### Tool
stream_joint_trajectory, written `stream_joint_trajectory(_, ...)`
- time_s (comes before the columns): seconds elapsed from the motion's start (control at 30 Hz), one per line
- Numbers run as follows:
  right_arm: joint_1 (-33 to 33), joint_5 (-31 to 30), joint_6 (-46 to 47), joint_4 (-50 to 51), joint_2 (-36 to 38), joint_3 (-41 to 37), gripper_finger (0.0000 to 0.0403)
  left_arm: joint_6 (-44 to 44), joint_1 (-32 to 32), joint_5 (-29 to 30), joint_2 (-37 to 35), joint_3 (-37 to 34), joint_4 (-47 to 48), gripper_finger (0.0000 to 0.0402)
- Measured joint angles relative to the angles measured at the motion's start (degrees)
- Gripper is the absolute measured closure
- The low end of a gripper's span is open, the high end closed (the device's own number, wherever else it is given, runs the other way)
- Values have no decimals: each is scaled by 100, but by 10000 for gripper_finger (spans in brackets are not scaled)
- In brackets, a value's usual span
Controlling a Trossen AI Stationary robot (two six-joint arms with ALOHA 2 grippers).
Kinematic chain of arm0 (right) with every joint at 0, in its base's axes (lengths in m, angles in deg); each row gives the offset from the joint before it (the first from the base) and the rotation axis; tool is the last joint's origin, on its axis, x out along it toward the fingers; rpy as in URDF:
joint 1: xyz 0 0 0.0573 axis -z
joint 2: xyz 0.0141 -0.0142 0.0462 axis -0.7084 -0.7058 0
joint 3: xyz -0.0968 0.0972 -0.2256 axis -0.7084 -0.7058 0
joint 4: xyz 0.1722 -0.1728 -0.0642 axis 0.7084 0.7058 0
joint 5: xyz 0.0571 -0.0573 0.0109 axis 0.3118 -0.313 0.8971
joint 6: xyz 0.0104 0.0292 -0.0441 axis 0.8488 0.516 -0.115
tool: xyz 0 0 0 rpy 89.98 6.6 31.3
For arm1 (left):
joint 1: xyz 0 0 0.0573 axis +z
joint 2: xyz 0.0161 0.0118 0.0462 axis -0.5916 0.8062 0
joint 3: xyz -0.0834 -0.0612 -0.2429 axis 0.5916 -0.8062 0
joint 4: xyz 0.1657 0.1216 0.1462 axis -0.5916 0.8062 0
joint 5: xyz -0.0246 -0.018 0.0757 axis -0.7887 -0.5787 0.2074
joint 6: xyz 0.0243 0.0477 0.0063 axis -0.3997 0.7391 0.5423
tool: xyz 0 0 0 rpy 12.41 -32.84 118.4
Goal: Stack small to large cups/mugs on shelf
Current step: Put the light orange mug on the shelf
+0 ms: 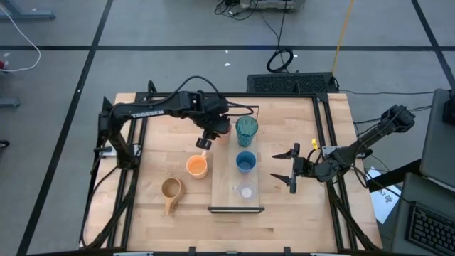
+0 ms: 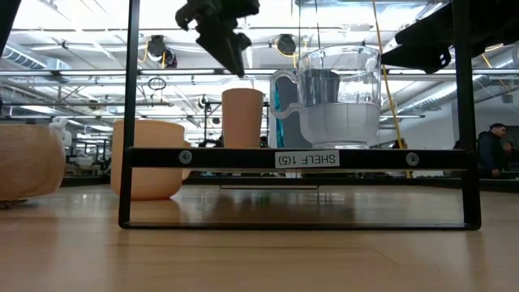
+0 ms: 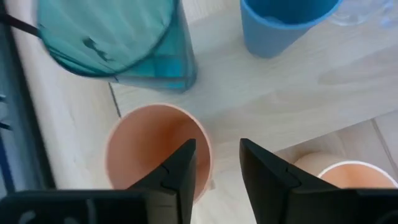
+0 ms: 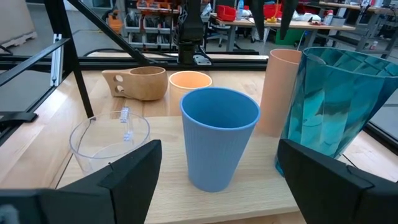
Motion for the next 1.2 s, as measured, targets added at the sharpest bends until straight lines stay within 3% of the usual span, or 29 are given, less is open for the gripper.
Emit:
stream_joint_trajectory(0.43,0,1,-75,-38,-2,4,92,-260,-179,303,-998,0,180,277)
stream_joint_trajectory(0.9,2,0,-74,-36,-2,4,92,-827,-749,606,-1850,0,1303,277)
stream_joint_trajectory(1.2,0,-1,-74,-45,0,4,92,-1439,-1252,701,-2027,0,2117,277)
